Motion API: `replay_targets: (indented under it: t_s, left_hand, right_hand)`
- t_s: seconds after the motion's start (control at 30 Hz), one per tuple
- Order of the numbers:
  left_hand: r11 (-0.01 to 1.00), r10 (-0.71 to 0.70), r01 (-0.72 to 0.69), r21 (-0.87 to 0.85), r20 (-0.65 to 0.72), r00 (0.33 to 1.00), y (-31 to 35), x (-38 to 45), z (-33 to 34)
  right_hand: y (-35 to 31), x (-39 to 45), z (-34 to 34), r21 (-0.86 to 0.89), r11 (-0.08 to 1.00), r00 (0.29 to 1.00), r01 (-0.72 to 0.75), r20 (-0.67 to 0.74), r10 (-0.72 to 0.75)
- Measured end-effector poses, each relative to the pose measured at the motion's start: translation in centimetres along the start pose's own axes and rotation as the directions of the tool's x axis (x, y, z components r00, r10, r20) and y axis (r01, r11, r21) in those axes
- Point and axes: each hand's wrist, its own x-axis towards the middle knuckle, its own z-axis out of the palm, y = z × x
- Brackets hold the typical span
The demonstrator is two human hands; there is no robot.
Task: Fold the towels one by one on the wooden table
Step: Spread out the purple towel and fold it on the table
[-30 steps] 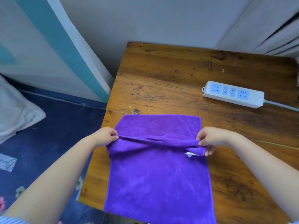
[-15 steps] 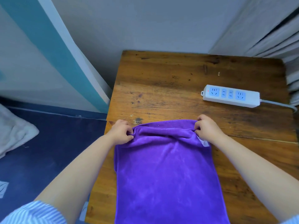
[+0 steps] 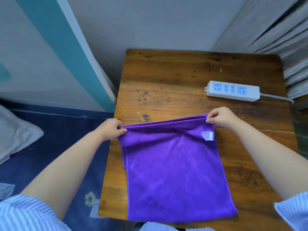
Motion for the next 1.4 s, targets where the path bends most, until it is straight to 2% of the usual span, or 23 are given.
replay_targets:
  t_s: [0.13,0.3,0.37,0.5,0.57,0.63,0.7,0.83,0.93,1.0,1.23,1.4]
  left_hand:
    - [1.0,-0.002,0.001,-0.011,-0.061,0.998,0.0,-1.2,-0.6]
    - [0.993,0.003,-0.026,-0.118,-0.189,0.982,0.0,-2.4,-0.9]
    - [0.99,0.018,-0.044,-0.131,-0.191,0.981,0.2,-2.8,-1.1]
    - [0.991,0.11,-0.101,0.09,-0.091,0.99,1.1,-3.5,-2.4]
    - [0.983,0.119,-0.105,0.152,-0.089,0.989,1.4,-4.0,-3.4]
    - [0.99,0.089,-0.071,0.123,-0.144,0.986,1.7,-4.5,-4.8]
    - [0.995,0.067,-0.045,0.086,-0.262,0.963,2.8,-5.1,-6.6]
    - [0.979,0.19,-0.13,0.16,-0.454,0.871,6.6,-6.3,-10.7]
    - [0.953,0.279,-0.156,0.261,-0.547,0.789,8.8,-7.7,-13.5]
    - [0.95,0.28,-0.124,0.286,-0.608,0.743,9.6,-8.8,-15.3]
    - [0.921,0.358,-0.114,0.372,-0.698,0.62,11.7,-12.9,-20.8]
    - [0.847,0.401,-0.069,0.527,-0.55,0.732,11.6,-14.4,-22.9]
  right_hand:
    - [-0.6,-1.0,-0.1,0.014,1.0,0.999,0.017,-0.037,-0.017]
    - [-1.0,-2.3,-0.5,-0.106,0.994,0.996,0.038,-0.078,-0.046]
    - [-1.1,-3.1,-0.9,-0.166,0.985,0.996,0.047,-0.069,-0.059]
    - [-2.0,-4.7,-1.5,-0.336,0.938,0.993,0.082,-0.056,-0.106]
    - [-2.6,-5.6,-2.2,-0.377,0.921,0.988,0.101,-0.068,-0.136]
    - [-3.1,-6.6,-3.3,-0.431,0.895,0.983,0.117,-0.078,-0.166]
    - [-4.1,-7.9,-4.6,-0.547,0.831,0.98,0.099,-0.093,-0.178]
    - [-6.8,-10.0,-7.4,-0.694,0.717,0.932,0.066,-0.214,-0.293]
    - [-8.8,-12.2,-9.5,-0.712,0.701,0.889,0.053,-0.286,-0.358]
    - [-9.7,-13.5,-10.7,-0.701,0.712,0.865,0.047,-0.328,-0.38]
    - [-11.5,-17.6,-15.4,-0.596,0.794,0.698,0.117,-0.519,-0.493]
    - [-10.9,-19.3,-18.5,-0.496,0.856,0.66,0.15,-0.594,-0.46]
